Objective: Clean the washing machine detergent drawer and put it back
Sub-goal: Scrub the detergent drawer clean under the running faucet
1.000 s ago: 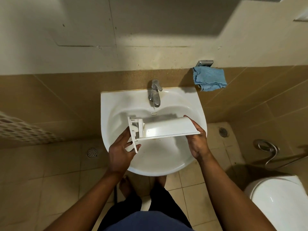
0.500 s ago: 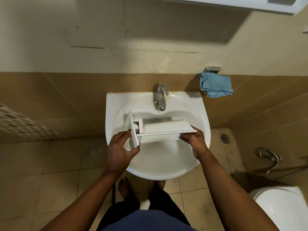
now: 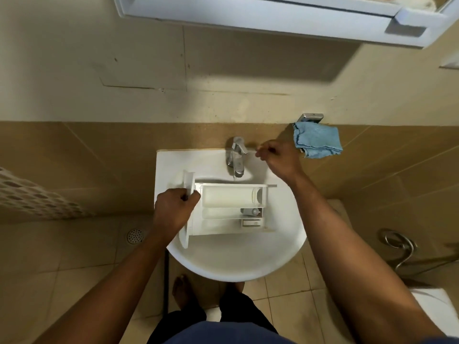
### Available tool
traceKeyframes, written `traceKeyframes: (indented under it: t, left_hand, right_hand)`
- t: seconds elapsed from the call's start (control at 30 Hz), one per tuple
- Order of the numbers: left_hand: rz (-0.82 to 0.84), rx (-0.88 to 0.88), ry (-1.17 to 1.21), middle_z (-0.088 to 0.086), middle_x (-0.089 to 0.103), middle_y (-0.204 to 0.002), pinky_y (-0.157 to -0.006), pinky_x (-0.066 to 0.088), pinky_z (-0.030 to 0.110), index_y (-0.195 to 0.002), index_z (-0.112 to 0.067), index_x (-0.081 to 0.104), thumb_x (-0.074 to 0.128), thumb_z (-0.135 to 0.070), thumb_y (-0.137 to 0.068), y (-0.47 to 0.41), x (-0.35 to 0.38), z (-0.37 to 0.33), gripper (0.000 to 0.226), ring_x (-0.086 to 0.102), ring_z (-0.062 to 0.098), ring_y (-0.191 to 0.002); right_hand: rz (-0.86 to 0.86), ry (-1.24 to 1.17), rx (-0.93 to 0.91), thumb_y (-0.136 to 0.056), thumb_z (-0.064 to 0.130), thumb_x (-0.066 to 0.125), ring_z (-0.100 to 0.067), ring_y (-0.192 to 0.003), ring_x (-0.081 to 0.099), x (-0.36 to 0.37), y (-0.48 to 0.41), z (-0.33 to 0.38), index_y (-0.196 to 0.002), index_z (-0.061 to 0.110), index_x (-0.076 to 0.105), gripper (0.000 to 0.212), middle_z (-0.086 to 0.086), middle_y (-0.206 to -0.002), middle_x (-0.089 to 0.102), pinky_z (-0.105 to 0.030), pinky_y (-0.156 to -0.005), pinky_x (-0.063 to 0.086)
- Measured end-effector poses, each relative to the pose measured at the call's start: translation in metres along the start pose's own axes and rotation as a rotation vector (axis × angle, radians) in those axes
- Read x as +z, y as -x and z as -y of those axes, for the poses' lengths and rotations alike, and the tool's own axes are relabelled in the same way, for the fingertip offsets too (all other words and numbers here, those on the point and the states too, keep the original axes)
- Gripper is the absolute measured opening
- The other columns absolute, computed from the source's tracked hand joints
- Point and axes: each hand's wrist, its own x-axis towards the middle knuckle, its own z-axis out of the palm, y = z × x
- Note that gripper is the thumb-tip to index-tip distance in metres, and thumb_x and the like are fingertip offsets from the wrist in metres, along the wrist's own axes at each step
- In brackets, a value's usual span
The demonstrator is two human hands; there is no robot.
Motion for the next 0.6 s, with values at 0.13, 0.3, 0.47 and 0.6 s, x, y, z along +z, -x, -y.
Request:
traceKeyframes:
  t: [0.13, 0.3, 0.47, 0.6]
  left_hand:
    - [0.025, -0.049, 0.002, 0.014, 0.056, -0.052, -0.058, 0.047, 0.035, -0.058, 0.001, 0.054, 0.064, -0.038, -0.094, -0.005, 0.006, -0.007, 0.054, 0.049, 0.018, -0.047]
    - [0.045, -0.106, 0.002, 0.017, 0.062, -0.057, -0.059, 0.049, 0.035, -0.063, 0.005, 0.06, 0.063, -0.04, -0.095, -0.004, 0.007, -0.01, 0.055, 0.06, 0.028, -0.054]
    - [0.085, -0.197, 0.083, 0.015, 0.068, -0.059, -0.065, 0.061, 0.038, -0.067, 0.003, 0.067, 0.061, -0.041, -0.096, -0.007, 0.007, -0.01, 0.053, 0.069, 0.028, -0.055]
    - [0.124, -0.3, 0.161, 0.015, 0.073, -0.065, -0.06, 0.065, 0.045, -0.073, 0.002, 0.072, 0.062, -0.042, -0.093, -0.008, 0.004, -0.011, 0.049, 0.073, 0.027, -0.055]
  right_hand:
    - [-0.021, 0.288, -0.034, -0.093, 0.023, 0.065, -0.014, -0.075, 0.063, 0.02, -0.025, 0.006, -0.08, 0.029, 0.077, 0.018, 0.011, -0.077, 0.066, -0.025, -0.067, 0.042]
    - [-0.071, 0.319, -0.023, -0.089, 0.022, 0.067, -0.023, -0.08, 0.072, 0.037, -0.025, 0.003, -0.084, 0.022, 0.082, 0.016, -0.002, -0.086, 0.079, -0.034, -0.07, 0.058]
    - [-0.114, 0.404, 0.003, -0.086, 0.019, 0.064, -0.023, -0.074, 0.07, 0.05, -0.021, 0.014, -0.078, 0.016, 0.08, 0.019, -0.005, -0.078, 0.075, -0.024, -0.06, 0.044]
    - [-0.016, 0.365, -0.024, -0.087, 0.022, 0.064, -0.02, -0.083, 0.072, 0.042, -0.021, 0.011, -0.083, 0.024, 0.081, 0.018, 0.002, -0.087, 0.078, -0.027, -0.067, 0.051]
